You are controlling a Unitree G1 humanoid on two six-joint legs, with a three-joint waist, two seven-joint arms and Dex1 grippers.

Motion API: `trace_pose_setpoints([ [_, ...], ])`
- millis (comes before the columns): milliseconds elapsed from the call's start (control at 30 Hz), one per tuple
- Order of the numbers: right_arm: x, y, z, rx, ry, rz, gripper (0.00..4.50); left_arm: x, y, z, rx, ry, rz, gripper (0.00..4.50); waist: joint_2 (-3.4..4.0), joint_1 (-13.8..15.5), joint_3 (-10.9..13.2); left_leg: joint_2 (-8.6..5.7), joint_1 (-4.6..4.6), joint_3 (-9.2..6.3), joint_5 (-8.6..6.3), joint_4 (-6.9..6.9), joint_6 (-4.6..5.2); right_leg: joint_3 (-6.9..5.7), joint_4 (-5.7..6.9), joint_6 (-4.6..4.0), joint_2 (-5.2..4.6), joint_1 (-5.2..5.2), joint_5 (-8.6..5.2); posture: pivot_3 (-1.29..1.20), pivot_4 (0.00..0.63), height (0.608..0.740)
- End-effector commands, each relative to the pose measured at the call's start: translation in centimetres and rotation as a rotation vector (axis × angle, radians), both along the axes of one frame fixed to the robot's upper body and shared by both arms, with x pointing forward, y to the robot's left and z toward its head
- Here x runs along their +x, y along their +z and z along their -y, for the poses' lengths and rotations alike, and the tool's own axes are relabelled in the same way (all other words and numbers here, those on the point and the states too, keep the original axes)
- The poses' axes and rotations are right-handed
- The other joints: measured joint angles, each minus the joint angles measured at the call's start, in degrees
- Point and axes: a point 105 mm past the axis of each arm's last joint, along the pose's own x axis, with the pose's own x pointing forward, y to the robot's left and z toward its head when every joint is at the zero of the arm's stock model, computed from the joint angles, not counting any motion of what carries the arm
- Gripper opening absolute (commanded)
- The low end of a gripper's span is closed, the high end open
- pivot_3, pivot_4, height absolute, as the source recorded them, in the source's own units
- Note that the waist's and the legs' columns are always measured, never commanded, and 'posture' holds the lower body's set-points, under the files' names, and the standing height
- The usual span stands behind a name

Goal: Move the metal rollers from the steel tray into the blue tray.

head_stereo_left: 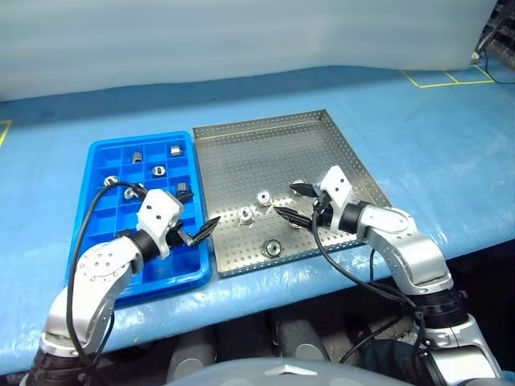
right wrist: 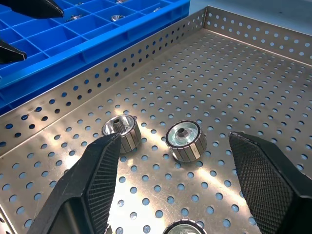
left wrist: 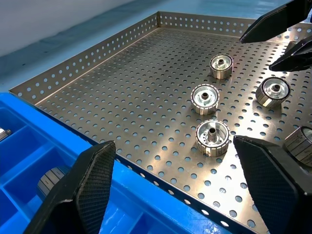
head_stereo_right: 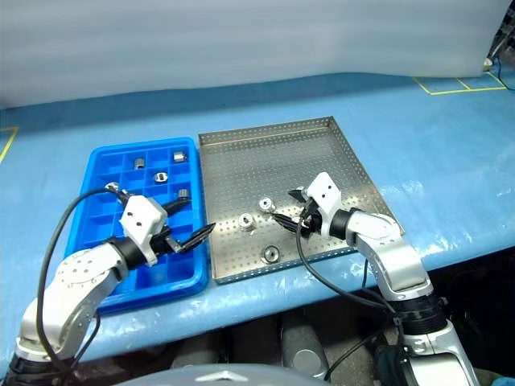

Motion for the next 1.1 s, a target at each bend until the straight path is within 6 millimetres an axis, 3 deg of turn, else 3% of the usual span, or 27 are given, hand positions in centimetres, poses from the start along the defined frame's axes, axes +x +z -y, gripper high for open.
trace_pose_setpoints([
  [33, 0.2, 1.2, 0.3, 0.004, -0.007, 0.056, 3.69, -0.3, 1.3, 0.8, 0.003, -0.028, 0.056, 4.21, 0.0, 0.1, 0.0, 0.0, 0.0, 0.0, 0.0, 0.0, 0.0, 0.0, 0.0, 0.0, 0.0, 0.0, 0.0, -0.11, 0.15, 0.74],
  [667, 0.4, 1.2, -0.2, 0.01, -0.009, 0.075, 3.69, 0.2, 1.3, 1.0, 0.013, -0.041, 0.052, 4.21, 0.0, 0.1, 0.0, -0.01, 0.0, 0.02, 0.0, 0.03, 0.0, 0.0, 0.0, 0.0, 0.0, 0.01, 0.0, -0.12, 0.15, 0.74],
  [1100, 0.0, 0.9, -0.3, 0.02, -0.028, 0.088, 3.69, 2.4, 0.2, 2.7, 0.12, -0.112, 0.038, 4.21, 0.0, -0.4, 0.0, -0.04, -0.02, 0.12, 0.0, 0.07, 0.0, 0.0, 0.0, 0.02, 0.01, 0.03, 0.04, -0.16, 0.15, 0.74],
])
